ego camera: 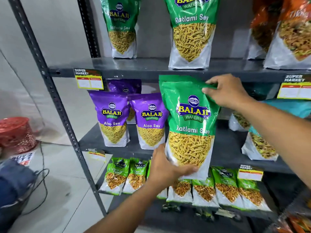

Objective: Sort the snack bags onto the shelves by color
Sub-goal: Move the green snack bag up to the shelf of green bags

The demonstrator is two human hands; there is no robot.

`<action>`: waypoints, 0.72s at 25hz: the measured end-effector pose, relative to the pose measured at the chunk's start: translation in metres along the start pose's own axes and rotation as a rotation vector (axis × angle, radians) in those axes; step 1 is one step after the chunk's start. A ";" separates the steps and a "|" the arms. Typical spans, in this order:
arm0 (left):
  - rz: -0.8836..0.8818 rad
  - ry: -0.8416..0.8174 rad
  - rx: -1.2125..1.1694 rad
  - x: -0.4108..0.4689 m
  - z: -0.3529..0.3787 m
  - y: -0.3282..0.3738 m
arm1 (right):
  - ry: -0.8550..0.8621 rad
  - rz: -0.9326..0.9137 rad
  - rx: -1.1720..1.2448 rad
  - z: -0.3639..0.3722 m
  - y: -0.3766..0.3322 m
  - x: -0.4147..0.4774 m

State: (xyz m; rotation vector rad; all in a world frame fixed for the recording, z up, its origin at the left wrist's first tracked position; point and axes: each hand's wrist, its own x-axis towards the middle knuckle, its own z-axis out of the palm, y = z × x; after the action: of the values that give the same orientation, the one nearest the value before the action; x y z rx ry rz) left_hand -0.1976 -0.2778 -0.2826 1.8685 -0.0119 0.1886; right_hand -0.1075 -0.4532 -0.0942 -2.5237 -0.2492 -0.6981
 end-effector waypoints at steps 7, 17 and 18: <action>0.134 0.037 -0.133 -0.019 -0.052 0.070 | 0.107 -0.142 0.069 -0.061 -0.080 0.016; 0.304 0.193 -0.103 0.057 -0.127 0.117 | 0.256 -0.272 0.095 -0.094 -0.164 0.082; 0.325 0.212 -0.092 0.071 -0.137 0.126 | 0.295 -0.286 0.102 -0.098 -0.176 0.094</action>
State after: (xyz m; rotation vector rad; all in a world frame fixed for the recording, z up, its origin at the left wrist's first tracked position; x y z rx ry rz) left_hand -0.1574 -0.1792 -0.1138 1.7381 -0.1764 0.5996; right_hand -0.1225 -0.3497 0.1016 -2.2741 -0.5313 -1.1258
